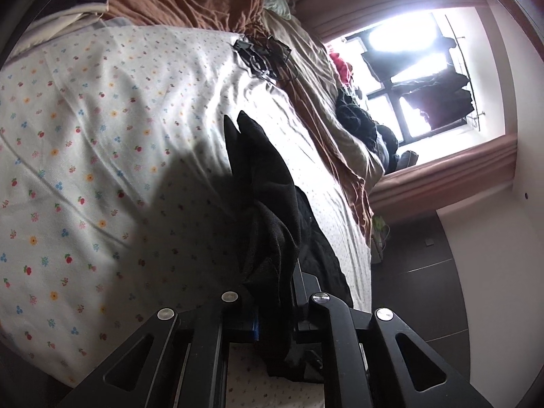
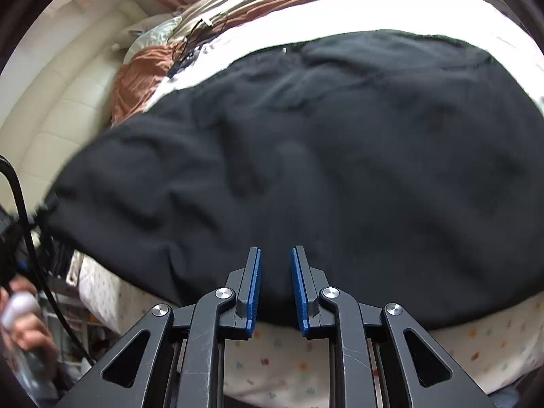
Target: Fold large clothes
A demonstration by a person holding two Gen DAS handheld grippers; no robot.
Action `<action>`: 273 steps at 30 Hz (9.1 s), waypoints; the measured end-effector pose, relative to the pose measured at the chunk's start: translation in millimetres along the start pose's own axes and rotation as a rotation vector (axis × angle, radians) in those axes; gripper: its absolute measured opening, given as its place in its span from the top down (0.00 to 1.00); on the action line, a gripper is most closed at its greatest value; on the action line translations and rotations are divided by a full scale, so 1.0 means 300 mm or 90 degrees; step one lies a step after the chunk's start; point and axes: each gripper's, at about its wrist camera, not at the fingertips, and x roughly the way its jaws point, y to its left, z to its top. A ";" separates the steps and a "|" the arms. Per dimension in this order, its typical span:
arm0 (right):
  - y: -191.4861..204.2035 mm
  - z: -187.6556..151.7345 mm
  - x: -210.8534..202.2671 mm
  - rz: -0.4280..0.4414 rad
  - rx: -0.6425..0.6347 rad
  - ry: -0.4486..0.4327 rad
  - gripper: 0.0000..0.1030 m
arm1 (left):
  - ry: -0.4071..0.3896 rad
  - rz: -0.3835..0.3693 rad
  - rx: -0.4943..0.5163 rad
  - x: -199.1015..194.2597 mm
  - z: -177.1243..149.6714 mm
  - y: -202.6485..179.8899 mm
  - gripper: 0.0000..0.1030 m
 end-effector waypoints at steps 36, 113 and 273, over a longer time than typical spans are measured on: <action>-0.591 -0.077 -0.533 0.059 0.214 -0.204 0.81 | 0.148 -0.103 0.284 0.435 -0.269 -0.804 0.91; -0.822 -0.183 -0.488 -0.026 0.262 -0.157 0.53 | 0.315 0.141 0.277 0.606 -0.327 -0.160 0.51; 2.102 -0.134 -0.280 0.498 -0.553 -0.041 0.90 | -0.433 0.280 0.236 -1.380 0.900 0.118 0.83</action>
